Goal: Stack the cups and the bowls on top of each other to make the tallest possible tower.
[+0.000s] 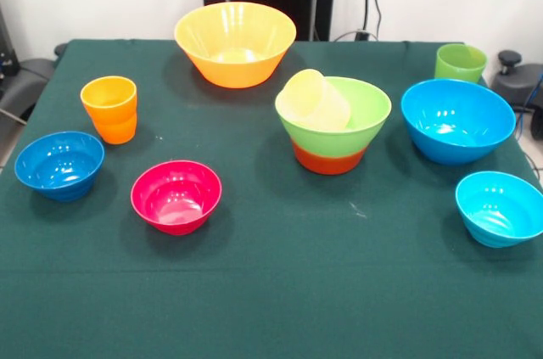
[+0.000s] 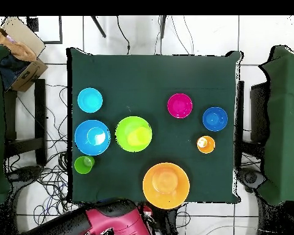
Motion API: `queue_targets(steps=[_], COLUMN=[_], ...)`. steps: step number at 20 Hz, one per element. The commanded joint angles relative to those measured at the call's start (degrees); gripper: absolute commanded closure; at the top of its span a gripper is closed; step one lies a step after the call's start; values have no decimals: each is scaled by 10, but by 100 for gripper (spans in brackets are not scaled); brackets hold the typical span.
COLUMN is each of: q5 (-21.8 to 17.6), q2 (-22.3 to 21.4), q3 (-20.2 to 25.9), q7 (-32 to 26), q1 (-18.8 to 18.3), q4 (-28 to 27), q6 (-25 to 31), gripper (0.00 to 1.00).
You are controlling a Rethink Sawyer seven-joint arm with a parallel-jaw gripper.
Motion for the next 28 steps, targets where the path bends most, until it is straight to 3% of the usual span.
queue_targets(steps=[1,2,6,10,14,17,21,28], q5=[-62,-70,-68,-77,-46,-5,29,29], q2=[-54,-56,-76,-69,-86,-90,-88,-93], q3=[61,49,4,-15,30,75,114,138], q7=[766,828,954,1000,926,846,756,688], q1=[102,115,161,217,219,192,158,113], q4=[-46,-52,-63,-70,-32,-11,-4,-20], q6=[-22,-46,-92,-83,-16,35,62,77], gripper=[0,0,0,0,0,0,0,0])
